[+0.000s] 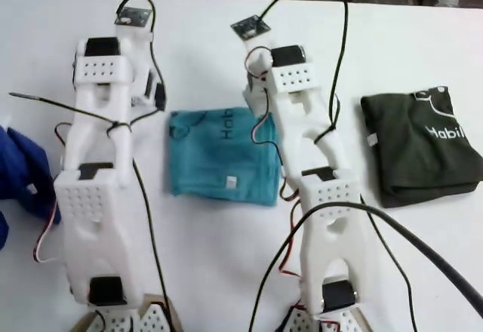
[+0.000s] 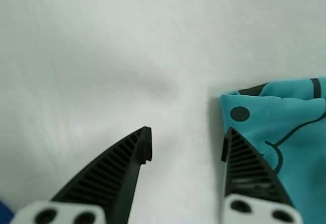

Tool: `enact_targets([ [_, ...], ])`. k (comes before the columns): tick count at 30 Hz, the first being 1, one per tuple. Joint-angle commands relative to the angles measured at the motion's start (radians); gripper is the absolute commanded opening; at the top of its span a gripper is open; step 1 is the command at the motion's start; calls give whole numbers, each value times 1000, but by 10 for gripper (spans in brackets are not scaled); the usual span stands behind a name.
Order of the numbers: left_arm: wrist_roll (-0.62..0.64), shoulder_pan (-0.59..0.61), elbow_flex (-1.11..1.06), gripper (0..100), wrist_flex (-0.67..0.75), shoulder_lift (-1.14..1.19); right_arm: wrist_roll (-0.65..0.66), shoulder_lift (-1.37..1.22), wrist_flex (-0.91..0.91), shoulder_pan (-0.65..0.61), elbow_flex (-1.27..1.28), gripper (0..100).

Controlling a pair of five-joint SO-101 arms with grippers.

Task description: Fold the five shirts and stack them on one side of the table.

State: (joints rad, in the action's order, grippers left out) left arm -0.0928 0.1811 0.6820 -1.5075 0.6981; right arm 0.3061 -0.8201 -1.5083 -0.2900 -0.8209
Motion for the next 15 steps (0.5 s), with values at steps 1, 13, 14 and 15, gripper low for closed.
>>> enact_targets([
  [1, 3, 9, 44, 246, 14, -12, -3, 5, -7, -13, -37, 94],
  [13, 3, 9, 44, 246, 14, -12, -3, 5, 1, -12, 63, 94],
  [14, 3, 9, 44, 246, 14, -12, -3, 5, 1, -12, 63, 92],
  [15, 3, 9, 44, 246, 14, -12, -3, 5, 1, -12, 63, 91],
])
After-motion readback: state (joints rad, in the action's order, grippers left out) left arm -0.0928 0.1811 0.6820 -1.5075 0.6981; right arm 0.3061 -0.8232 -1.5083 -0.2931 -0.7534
